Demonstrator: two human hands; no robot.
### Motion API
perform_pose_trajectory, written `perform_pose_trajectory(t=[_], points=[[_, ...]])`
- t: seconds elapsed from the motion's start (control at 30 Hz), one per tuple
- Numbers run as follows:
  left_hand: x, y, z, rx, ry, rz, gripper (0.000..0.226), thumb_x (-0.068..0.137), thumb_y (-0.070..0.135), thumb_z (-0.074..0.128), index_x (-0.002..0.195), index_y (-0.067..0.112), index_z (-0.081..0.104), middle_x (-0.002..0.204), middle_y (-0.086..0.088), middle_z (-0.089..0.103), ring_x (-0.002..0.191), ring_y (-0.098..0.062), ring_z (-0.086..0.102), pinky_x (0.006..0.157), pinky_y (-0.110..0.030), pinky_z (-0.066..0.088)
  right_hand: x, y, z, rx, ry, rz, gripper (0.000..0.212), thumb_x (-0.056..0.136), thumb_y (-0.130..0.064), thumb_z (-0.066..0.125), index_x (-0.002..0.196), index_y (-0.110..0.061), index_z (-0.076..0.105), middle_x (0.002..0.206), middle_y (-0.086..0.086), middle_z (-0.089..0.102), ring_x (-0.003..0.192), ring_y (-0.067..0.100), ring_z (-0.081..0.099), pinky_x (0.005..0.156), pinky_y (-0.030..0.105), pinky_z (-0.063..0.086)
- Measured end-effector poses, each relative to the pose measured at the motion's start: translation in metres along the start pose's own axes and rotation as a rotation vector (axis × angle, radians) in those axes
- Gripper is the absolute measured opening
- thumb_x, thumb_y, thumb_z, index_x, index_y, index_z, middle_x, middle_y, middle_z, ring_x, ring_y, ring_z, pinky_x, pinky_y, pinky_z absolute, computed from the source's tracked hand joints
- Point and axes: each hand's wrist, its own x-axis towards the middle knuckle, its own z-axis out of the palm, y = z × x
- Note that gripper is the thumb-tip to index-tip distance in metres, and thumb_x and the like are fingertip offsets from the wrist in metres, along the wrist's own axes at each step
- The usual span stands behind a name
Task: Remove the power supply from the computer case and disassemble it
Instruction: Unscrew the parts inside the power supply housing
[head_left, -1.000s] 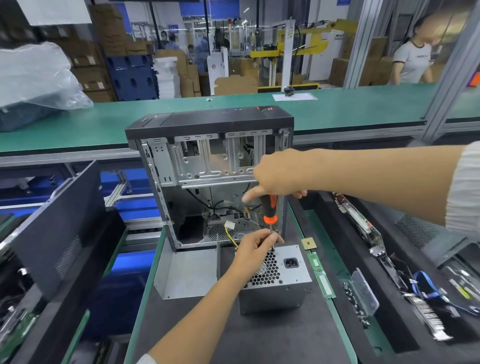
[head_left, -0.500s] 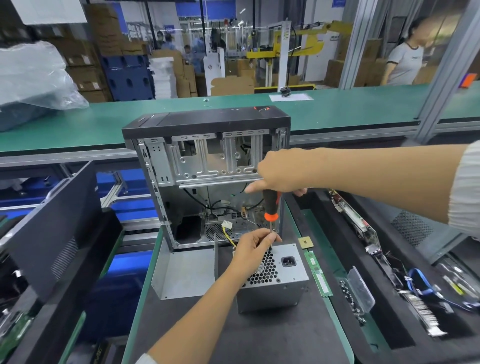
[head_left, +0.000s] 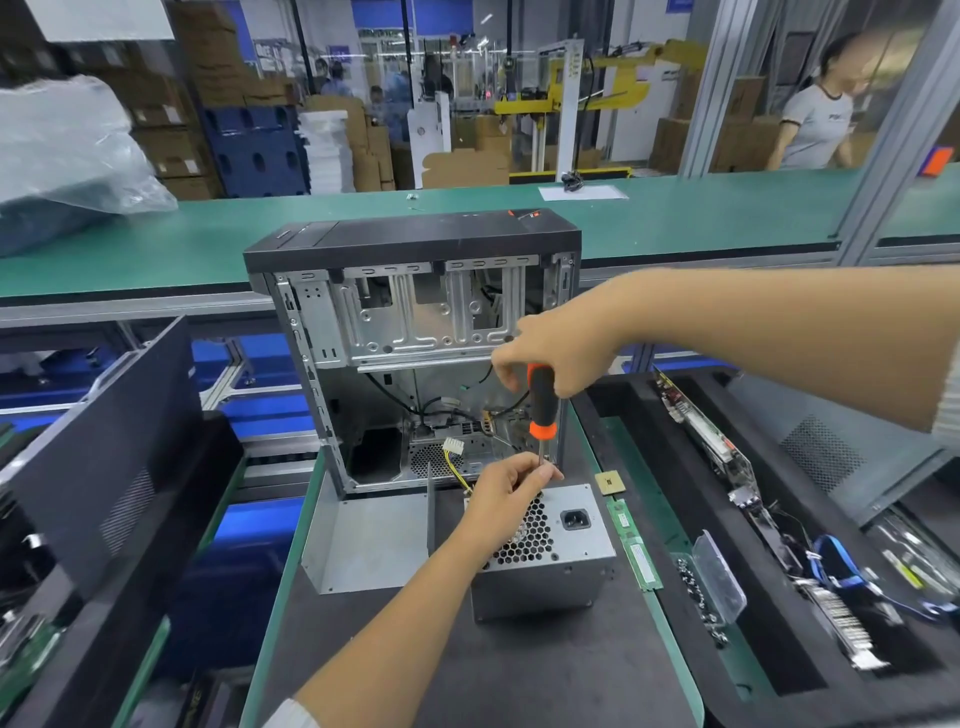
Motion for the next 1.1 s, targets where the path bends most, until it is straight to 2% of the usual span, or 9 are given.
perform_pose_trajectory(t=[0.1, 0.2, 0.33, 0.4, 0.5, 0.6, 0.7, 0.8, 1.1], points=[[0.0, 0.0, 0.0, 0.017, -0.008, 0.003, 0.023, 0.1, 0.028, 0.054, 0.085, 0.023, 0.071, 0.08, -0.018, 0.06, 0.073, -0.008, 0.048, 0.069, -0.022, 0.036, -0.005, 0.006, -0.005, 0.152, -0.023, -0.02, 0.058, 0.083, -0.039, 0.071, 0.129, -0.027, 0.038, 0.099, 0.003, 0.044, 0.064, 0.015, 0.057, 0.056, 0.029, 0.053], [0.0, 0.0, 0.001, 0.016, -0.01, -0.004, 0.023, 0.1, 0.027, 0.054, 0.085, 0.023, 0.071, 0.081, -0.019, 0.059, 0.074, -0.009, 0.048, 0.069, -0.022, 0.036, -0.005, -0.002, 0.005, 0.058, 0.06, 0.147, 0.071, 0.082, -0.069, 0.049, 0.109, -0.004, 0.049, 0.072, 0.012, 0.064, 0.051, 0.023, 0.067, 0.045, 0.026, 0.05], [0.001, -0.001, 0.0, 0.04, 0.003, -0.017, 0.023, 0.099, 0.029, 0.054, 0.087, 0.019, 0.071, 0.077, 0.001, 0.064, 0.07, -0.002, 0.051, 0.067, -0.013, 0.038, 0.0, -0.001, 0.007, -0.151, 0.047, 0.019, 0.021, 0.098, -0.029, 0.048, 0.106, -0.01, 0.053, 0.095, 0.013, 0.062, 0.072, 0.024, 0.066, 0.062, 0.031, 0.051], [0.001, -0.001, 0.0, 0.042, 0.009, -0.023, 0.023, 0.099, 0.03, 0.055, 0.087, 0.019, 0.071, 0.073, 0.009, 0.062, 0.069, 0.0, 0.051, 0.068, -0.014, 0.039, -0.003, 0.003, -0.001, -0.049, -0.016, -0.056, 0.043, 0.088, -0.017, 0.061, 0.126, -0.026, 0.044, 0.114, 0.008, 0.042, 0.078, 0.022, 0.057, 0.061, 0.03, 0.048], [0.0, 0.001, 0.0, 0.037, 0.011, -0.014, 0.023, 0.099, 0.029, 0.055, 0.085, 0.017, 0.069, 0.069, 0.0, 0.052, 0.066, -0.008, 0.043, 0.066, -0.024, 0.035, -0.007, 0.004, -0.001, 0.08, 0.021, -0.005, 0.069, 0.079, -0.055, 0.068, 0.134, -0.03, 0.035, 0.107, 0.003, 0.043, 0.085, 0.026, 0.062, 0.069, 0.036, 0.057], [-0.001, 0.003, -0.001, 0.045, -0.001, -0.015, 0.024, 0.1, 0.027, 0.054, 0.084, 0.014, 0.067, 0.073, -0.005, 0.052, 0.071, -0.011, 0.044, 0.07, -0.028, 0.034, -0.003, -0.002, 0.01, 0.058, 0.08, 0.162, 0.069, 0.081, -0.072, 0.048, 0.1, -0.005, 0.049, 0.07, 0.006, 0.061, 0.058, 0.023, 0.069, 0.049, 0.028, 0.054], [-0.002, 0.004, -0.001, 0.046, 0.012, -0.03, 0.022, 0.099, 0.028, 0.055, 0.087, 0.015, 0.068, 0.07, -0.002, 0.05, 0.069, -0.01, 0.043, 0.07, -0.025, 0.035, 0.002, -0.002, 0.017, -0.131, 0.121, 0.117, 0.048, 0.097, -0.051, 0.043, 0.074, -0.009, 0.049, 0.067, 0.005, 0.063, 0.069, 0.021, 0.065, 0.052, 0.023, 0.041], [0.0, 0.002, -0.006, 0.127, 0.055, -0.044, 0.009, 0.094, 0.025, 0.063, 0.098, 0.021, 0.069, 0.062, 0.004, 0.041, 0.059, -0.008, 0.038, 0.065, -0.025, 0.035, 0.0, 0.002, 0.015, -0.211, 0.156, 0.05, 0.022, 0.093, -0.037, 0.056, 0.098, -0.016, 0.061, 0.096, 0.001, 0.062, 0.089, 0.022, 0.059, 0.059, 0.028, 0.039], [0.005, 0.002, -0.013, 0.671, 0.028, 0.066, 0.012, 0.089, 0.032, 0.068, 0.092, 0.021, 0.073, 0.089, 0.012, 0.063, 0.082, -0.011, 0.061, 0.077, -0.032, 0.053, -0.005, 0.005, 0.017, 0.02, 0.229, -0.035, 0.024, 0.08, -0.017, 0.074, 0.102, -0.013, 0.067, 0.102, 0.003, 0.067, 0.093, 0.02, 0.062, 0.068, 0.025, 0.044]])
